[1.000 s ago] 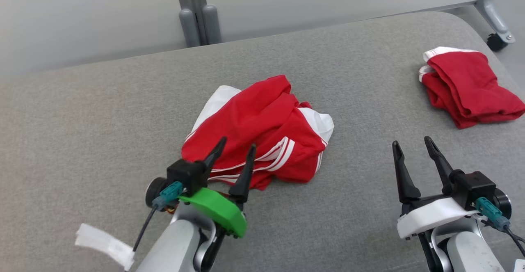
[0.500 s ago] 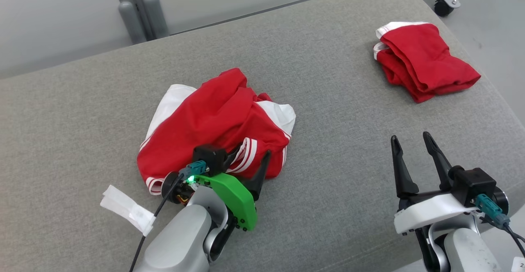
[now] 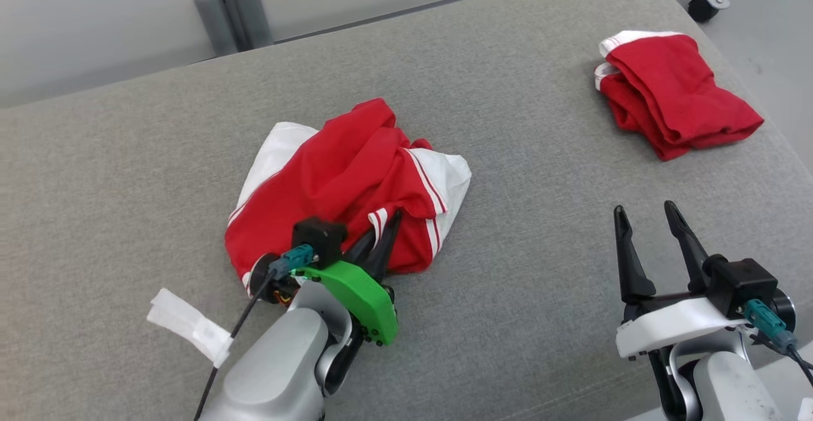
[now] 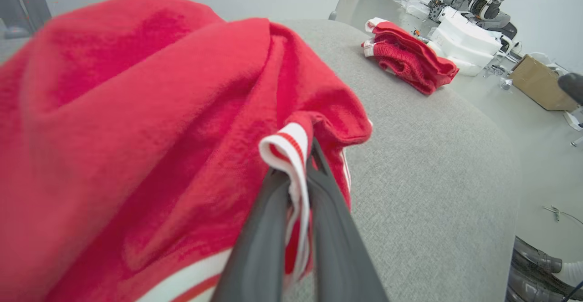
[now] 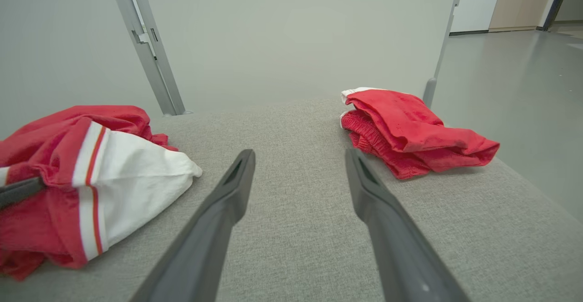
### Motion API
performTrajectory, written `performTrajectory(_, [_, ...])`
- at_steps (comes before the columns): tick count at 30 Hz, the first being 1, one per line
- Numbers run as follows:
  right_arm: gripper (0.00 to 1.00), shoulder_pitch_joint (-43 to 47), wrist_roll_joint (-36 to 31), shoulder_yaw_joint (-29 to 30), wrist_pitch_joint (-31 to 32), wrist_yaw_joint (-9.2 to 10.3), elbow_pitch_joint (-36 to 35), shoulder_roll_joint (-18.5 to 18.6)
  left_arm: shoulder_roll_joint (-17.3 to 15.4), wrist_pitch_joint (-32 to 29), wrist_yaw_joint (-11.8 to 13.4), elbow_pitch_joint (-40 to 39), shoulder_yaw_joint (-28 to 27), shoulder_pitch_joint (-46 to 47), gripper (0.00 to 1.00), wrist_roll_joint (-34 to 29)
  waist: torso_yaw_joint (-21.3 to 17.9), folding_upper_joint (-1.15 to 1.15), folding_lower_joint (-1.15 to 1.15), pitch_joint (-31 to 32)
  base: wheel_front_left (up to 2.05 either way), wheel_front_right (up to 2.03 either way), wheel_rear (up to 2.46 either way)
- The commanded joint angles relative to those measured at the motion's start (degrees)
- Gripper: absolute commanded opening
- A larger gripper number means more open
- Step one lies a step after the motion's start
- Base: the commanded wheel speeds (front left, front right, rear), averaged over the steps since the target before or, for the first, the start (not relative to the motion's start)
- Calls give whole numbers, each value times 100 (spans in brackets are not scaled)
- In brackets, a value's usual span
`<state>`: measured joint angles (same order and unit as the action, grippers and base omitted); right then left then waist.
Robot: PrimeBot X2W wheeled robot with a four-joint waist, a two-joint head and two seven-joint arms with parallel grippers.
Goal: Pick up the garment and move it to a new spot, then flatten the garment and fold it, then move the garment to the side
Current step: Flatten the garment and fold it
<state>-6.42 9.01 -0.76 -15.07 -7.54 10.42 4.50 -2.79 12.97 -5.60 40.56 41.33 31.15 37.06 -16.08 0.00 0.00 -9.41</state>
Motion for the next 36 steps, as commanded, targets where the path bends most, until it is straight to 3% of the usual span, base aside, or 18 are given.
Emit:
performTrajectory(1, [100,3,-31,12,-14,11,-25,20,-88,88,20,-86,-106,90,0,71,220,0,0,54,0,0,0])
performTrajectory(8, [100,-11,-46,19,-14,11,-14,66,-342,222,100,-868,-582,242,0,-42,646,0,0,168,0,0,0])
performTrajectory(13, [100,-115,-39,-117,-14,11,41,56,-398,178,55,-1129,-607,731,0,-157,637,0,0,203,0,0,0])
performTrajectory(18, [100,-252,39,-368,-14,11,83,4,-431,22,-42,-893,-510,1562,0,-343,186,0,0,154,0,0,0])
performTrajectory(26, [100,-428,174,-565,-14,11,80,-124,-760,119,-131,-495,-636,2965,0,-562,-797,0,0,-290,0,0,0])
performTrajectory(36, [100,-496,465,-712,-14,11,19,-164,-737,225,-187,-799,-633,4154,0,-782,-1599,0,0,-838,0,0,0])
